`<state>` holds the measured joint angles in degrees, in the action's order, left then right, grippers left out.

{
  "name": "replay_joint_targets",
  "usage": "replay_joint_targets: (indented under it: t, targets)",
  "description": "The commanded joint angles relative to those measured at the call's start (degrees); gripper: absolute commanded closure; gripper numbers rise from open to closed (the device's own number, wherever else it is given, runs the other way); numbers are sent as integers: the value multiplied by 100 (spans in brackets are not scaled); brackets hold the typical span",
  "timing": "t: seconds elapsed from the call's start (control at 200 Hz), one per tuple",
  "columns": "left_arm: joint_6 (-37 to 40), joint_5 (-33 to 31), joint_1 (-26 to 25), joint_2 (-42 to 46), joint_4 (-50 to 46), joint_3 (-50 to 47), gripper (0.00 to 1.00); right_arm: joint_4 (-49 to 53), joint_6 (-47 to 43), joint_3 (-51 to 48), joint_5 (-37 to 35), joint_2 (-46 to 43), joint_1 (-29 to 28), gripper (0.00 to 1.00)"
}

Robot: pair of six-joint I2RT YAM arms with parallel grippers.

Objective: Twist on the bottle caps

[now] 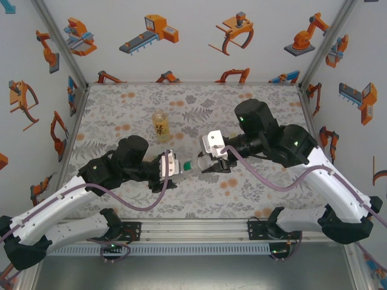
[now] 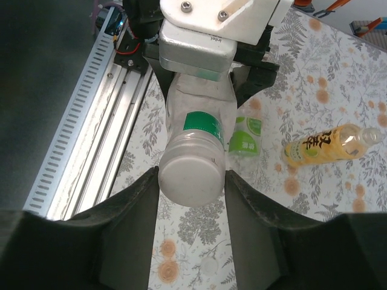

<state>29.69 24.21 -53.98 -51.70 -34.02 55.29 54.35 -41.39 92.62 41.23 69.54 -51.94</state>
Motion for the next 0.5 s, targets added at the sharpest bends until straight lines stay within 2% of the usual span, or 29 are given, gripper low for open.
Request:
replay_joint_targets:
  t: [0.0, 0.1, 0.285, 0.496]
  targets:
    - [50, 156, -14, 54, 29, 175, 100, -271, 258, -129, 63, -152, -44, 62]
    - [49, 146, -16, 46, 38, 175, 100, -710, 809, -390, -58, -298, -48, 68]
    - [56, 111, -16, 51, 35, 174, 100, -1379, 2413, -716, -526, -484, -44, 81]
    - [62, 69, -17, 65, 36, 155, 100, -2030, 5109, -1099, -1231, -738, -44, 100]
